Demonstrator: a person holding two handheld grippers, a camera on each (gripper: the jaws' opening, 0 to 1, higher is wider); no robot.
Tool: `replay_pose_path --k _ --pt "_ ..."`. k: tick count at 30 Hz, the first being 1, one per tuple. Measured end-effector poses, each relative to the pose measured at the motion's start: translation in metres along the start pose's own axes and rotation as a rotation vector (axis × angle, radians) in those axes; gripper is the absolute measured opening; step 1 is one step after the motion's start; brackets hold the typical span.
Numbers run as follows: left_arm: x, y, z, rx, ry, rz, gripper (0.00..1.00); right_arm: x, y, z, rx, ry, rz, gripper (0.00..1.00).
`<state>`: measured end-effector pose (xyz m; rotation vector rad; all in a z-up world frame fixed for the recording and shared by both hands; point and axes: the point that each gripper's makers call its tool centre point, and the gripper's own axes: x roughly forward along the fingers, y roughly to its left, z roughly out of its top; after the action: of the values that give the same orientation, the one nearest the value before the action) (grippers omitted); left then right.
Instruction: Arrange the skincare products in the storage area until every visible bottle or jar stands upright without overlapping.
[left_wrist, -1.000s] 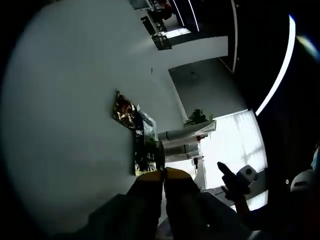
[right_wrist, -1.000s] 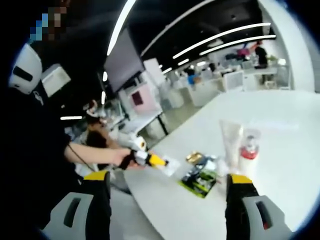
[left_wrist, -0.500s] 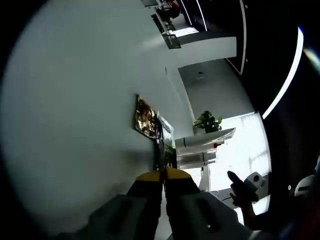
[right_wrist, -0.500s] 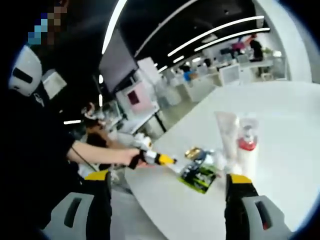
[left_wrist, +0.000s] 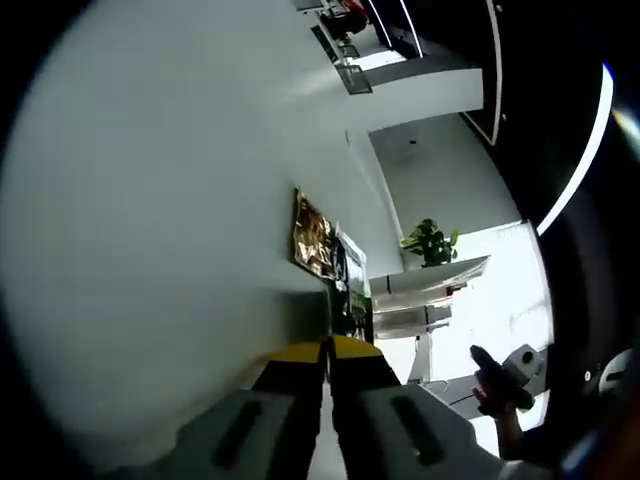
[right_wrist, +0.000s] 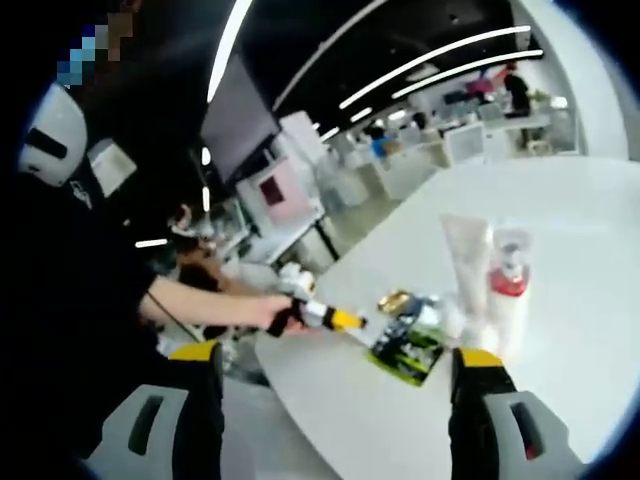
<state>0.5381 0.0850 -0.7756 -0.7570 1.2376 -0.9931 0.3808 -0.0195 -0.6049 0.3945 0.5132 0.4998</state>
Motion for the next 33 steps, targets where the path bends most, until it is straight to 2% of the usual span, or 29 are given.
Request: replay_pose_path --k 13,25,28,33 --pt "0.000 0.001 -0.003 0.009 0.010 0.016 0.00 0.000 0.001 -0.002 0.012 -0.002 0.006 0.96" --pt "-0.005 -0.008 -0.005 0.025 0.011 0.028 0.15 -0.003 0.005 0.005 0.007 -0.020 0.019 0.96" --pt "-0.005 -0.010 -0.005 0.051 0.006 0.044 0.25 -0.005 0.007 0.007 0.010 -0.028 0.024 0.96" --pt "-0.004 -0.015 -0.009 0.082 0.028 0.046 0.30 -0.011 0.007 0.006 0.006 -0.028 0.014 0.96"
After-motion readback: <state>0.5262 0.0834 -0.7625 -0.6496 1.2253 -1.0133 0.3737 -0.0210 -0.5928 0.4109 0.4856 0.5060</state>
